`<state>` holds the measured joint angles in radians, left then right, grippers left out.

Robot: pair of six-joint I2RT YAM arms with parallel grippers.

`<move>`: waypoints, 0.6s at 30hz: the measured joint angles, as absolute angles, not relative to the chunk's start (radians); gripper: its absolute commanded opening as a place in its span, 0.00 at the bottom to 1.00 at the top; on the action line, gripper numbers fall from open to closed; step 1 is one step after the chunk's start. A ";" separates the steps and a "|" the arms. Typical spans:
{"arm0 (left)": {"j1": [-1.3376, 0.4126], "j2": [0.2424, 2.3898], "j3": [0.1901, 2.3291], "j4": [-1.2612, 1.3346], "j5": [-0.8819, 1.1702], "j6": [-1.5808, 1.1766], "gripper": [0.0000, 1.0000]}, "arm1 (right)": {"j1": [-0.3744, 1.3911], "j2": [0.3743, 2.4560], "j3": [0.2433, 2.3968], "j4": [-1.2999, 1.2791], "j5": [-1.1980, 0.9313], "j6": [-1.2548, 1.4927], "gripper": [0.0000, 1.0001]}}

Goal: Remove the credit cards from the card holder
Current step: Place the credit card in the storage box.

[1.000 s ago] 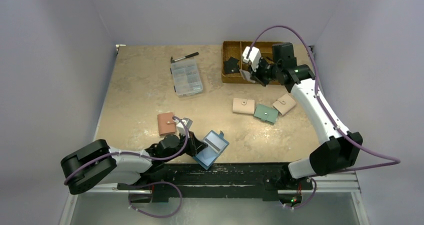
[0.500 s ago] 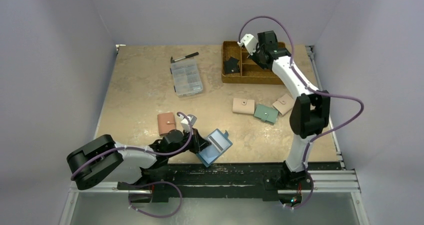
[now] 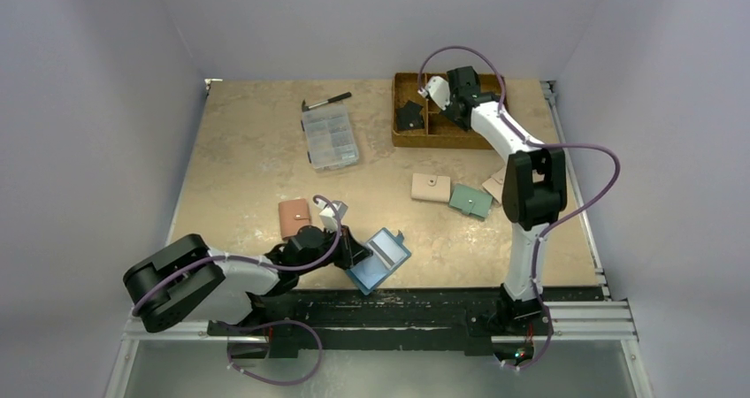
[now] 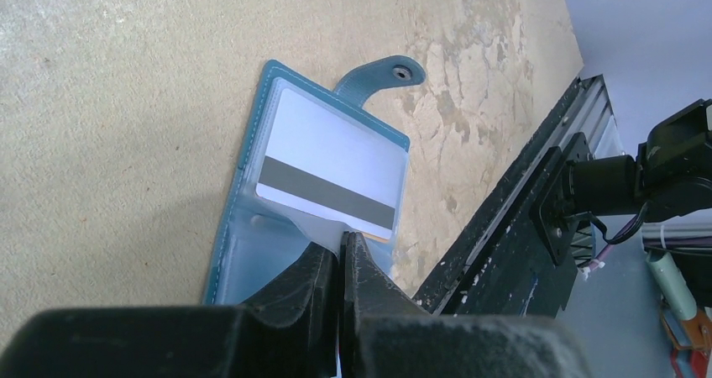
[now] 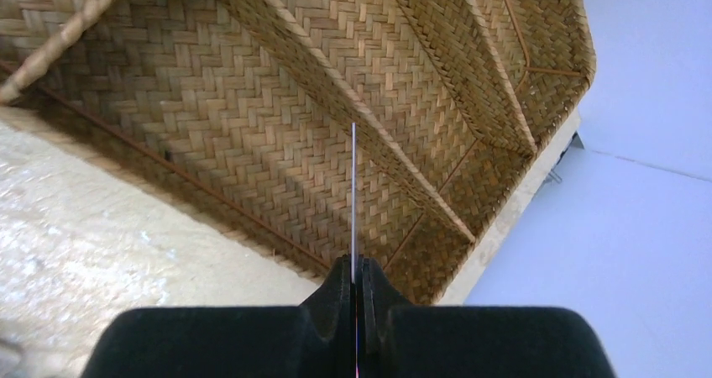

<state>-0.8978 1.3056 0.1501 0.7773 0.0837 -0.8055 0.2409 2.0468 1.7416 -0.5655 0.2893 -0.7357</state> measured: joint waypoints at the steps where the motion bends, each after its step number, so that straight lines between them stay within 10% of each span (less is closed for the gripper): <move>1: -0.897 1.310 0.150 0.780 0.086 -0.806 0.00 | 0.241 2.057 1.740 -0.552 0.302 -0.743 0.03; 11: -0.881 1.383 0.174 0.812 0.117 -0.820 0.00 | 0.240 2.122 1.735 -0.555 0.286 -0.744 0.43; 18: -0.869 1.431 0.208 0.822 0.154 -0.824 0.00 | 0.235 2.096 1.748 -0.628 0.109 -0.690 0.47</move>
